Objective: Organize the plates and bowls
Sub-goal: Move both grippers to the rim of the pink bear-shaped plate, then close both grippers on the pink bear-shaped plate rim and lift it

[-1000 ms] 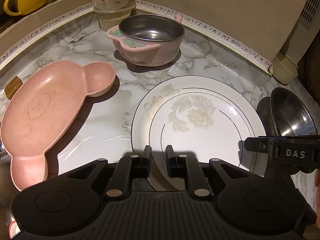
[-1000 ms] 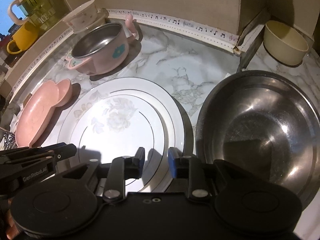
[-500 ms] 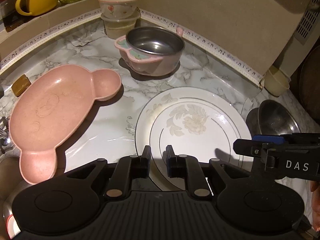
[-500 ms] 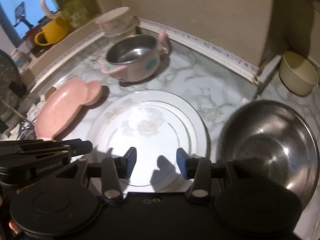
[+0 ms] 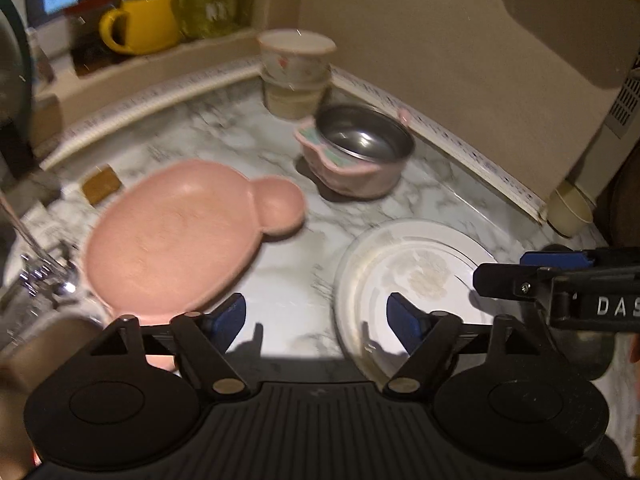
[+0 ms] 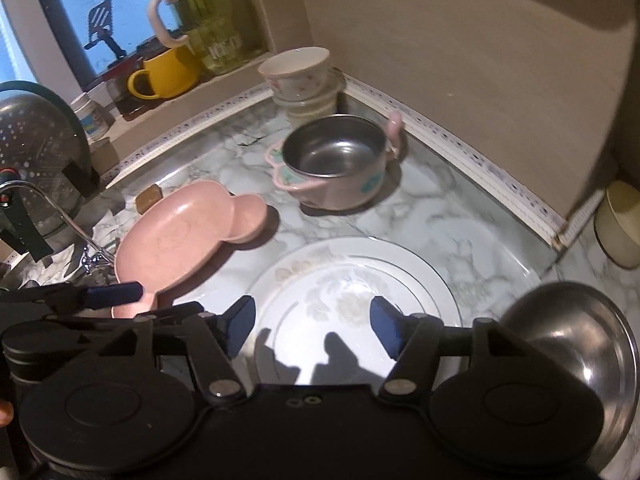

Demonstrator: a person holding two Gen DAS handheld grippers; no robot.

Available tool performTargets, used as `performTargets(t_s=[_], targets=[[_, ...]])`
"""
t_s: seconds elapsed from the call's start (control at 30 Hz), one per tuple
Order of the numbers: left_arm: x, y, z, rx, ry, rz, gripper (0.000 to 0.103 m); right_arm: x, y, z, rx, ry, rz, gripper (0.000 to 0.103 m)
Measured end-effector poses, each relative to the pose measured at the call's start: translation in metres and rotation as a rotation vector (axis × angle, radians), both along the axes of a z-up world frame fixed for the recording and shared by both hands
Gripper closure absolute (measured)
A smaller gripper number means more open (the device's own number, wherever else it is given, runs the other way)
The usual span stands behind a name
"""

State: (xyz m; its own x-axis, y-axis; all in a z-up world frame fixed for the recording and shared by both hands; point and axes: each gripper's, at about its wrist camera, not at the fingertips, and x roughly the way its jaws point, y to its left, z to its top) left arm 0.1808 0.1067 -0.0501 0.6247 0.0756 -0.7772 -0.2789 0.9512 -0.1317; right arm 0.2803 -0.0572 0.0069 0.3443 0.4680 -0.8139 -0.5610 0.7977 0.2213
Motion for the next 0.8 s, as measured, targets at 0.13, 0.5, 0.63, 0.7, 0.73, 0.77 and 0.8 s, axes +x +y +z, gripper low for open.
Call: performTargets(t_s=[0.13, 0.5, 0.63, 0.7, 0.73, 0.77, 0.8], targets=[[-0.007, 0.016, 0.002, -0.005, -0.005, 0.023, 0.026, 0.006, 0.014, 0.001, 0.004, -0.002, 0.015, 0.031], [-0.015, 0.073, -0.003, -0.032, -0.022, 0.162, 0.009, 0.029, 0.053, -0.008, 0.026, 0.051, 0.028, 0.012], [-0.015, 0.090, -0.006, -0.030, -0.034, 0.210, 0.001, 0.040, 0.070, -0.020, 0.044, 0.087, 0.019, 0.012], [-0.014, 0.101, -0.010, -0.033, -0.023, 0.233, 0.001, 0.046, 0.079, -0.026, 0.049, 0.101, 0.014, 0.012], [-0.013, 0.106, -0.013, -0.031, -0.017, 0.243, 0.001, 0.048, 0.083, -0.029, 0.049, 0.104, 0.013, 0.012], [-0.013, 0.112, -0.016, -0.029, -0.008, 0.253, 0.001, 0.051, 0.088, -0.032, 0.046, 0.105, 0.015, 0.012], [-0.012, 0.117, -0.019, -0.026, 0.000, 0.265, 0.001, 0.053, 0.092, -0.035, 0.042, 0.107, 0.016, 0.012]])
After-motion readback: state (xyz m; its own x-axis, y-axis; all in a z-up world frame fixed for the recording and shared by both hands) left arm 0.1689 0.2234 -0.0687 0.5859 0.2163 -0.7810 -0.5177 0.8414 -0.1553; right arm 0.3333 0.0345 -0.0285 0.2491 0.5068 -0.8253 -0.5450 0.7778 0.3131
